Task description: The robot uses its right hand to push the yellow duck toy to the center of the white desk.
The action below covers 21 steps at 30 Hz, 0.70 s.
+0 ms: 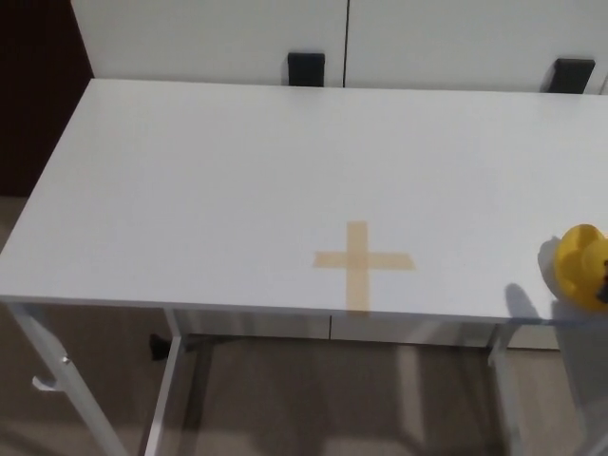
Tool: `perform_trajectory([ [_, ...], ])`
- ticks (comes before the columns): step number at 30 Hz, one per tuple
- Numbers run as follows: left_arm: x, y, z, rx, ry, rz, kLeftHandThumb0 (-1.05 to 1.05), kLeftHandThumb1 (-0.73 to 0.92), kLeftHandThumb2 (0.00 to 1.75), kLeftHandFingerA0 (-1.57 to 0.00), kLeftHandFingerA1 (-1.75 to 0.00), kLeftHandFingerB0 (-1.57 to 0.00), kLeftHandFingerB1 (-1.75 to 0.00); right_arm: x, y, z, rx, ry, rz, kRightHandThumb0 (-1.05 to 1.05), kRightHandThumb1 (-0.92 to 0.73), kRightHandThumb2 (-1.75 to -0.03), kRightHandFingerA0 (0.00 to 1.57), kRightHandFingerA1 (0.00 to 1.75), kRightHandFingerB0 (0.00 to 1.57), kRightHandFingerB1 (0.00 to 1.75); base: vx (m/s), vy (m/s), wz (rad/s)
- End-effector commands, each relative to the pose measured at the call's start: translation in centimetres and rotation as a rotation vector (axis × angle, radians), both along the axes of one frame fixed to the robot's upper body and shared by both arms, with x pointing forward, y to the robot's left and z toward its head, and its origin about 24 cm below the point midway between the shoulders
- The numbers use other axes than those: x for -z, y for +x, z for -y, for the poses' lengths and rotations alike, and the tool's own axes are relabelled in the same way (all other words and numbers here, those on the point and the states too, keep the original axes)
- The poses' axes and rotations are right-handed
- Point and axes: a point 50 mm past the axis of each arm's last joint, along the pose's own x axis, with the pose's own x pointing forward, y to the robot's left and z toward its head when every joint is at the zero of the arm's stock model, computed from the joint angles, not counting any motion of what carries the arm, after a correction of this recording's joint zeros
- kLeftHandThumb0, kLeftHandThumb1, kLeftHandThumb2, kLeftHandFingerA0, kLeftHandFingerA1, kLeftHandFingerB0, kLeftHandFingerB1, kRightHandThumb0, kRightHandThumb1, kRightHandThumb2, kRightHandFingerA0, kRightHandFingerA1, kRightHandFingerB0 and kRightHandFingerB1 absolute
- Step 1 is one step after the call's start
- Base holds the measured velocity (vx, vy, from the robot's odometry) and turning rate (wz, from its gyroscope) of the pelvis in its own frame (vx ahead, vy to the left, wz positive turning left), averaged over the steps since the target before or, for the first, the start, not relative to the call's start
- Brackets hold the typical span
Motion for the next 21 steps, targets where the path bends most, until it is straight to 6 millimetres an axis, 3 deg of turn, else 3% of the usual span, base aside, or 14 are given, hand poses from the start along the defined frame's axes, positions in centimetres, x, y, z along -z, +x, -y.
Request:
perform_trajectory([
  [1,-0.2,0.2,-0.1,0.035,0.003,0.023,0.57,-0.30,1.75,-1.10,-1.13,-1.14,-1.10,1.5,0.4,-3.2,-0.034,0.040,-0.048,-0.37,-0.46,-1.11,0.00,0.51,0.00,0.49,0.00,0.000,0.00],
  [2,-0.2,0.2,0.0,0.043,0.008,0.018,0.57,-0.36,1.75,-1.10,-1.12,-1.19,-1.13,1.4,0.6,-3.8,-0.046,0.032,-0.045,-0.37,-0.46,-1.11,0.00,0.51,0.00,0.49,0.00,0.000,0.00],
  [4,-0.2,0.2,0.0,0.050,0.014,0.012,0.55,-0.31,1.75,-1.10,-1.13,-1.12,-1.09,1.2,0.9,-4.5,-0.058,0.027,-0.041,-0.37,-0.45,-1.10,0.00,0.51,0.00,0.49,0.00,0.000,0.00],
  [11,-0.1,0.1,0.0,0.054,0.010,0.012,0.59,-0.33,1.75,-1.12,-1.13,-1.15,-1.10,1.3,1.2,-5.6,-0.067,0.024,-0.047,-0.37,-0.43,-1.10,0.00,0.51,0.00,0.49,0.00,0.000,0.00],
  [12,-0.1,0.1,0.1,0.052,0.010,0.013,0.56,-0.38,1.75,-1.13,-1.11,-1.17,-1.12,1.2,1.2,-6.1,-0.075,0.022,-0.046,-0.92,-0.92,-0.79,0.13,0.42,0.12,0.31,0.00,0.000,0.00],
  [14,-0.1,0.1,0.1,0.050,0.009,0.013,0.56,-0.38,1.75,-1.13,-1.11,-1.17,-1.12,1.2,1.3,-6.4,-0.081,0.020,-0.045,-0.92,-0.92,-0.79,0.13,0.42,0.12,0.31,0.00,0.000,0.00],
  [15,-0.1,0.1,0.1,0.054,0.010,0.007,0.65,-0.31,1.75,-1.11,-1.08,-1.23,-1.12,1.2,1.4,-7.0,-0.095,0.021,-0.041,-0.89,-0.83,-1.22,0.10,0.52,0.00,0.35,0.00,0.000,0.00],
  [20,0.0,-0.2,0.1,0.066,0.011,-0.006,0.64,-0.41,1.74,-1.11,-1.07,-1.23,-1.11,1.2,1.3,-8.2,-0.124,0.027,-0.038,-0.83,-0.79,-1.19,0.06,0.49,0.07,0.32,0.00,0.000,0.00],
  [21,0.1,-0.2,0.2,0.065,0.009,-0.008,0.66,-0.32,1.75,-1.07,-1.08,-1.18,-1.12,1.3,1.3,-8.4,-0.129,0.037,-0.039,-0.88,-0.90,-0.85,0.00,0.34,0.05,0.27,0.00,0.000,0.00],
])
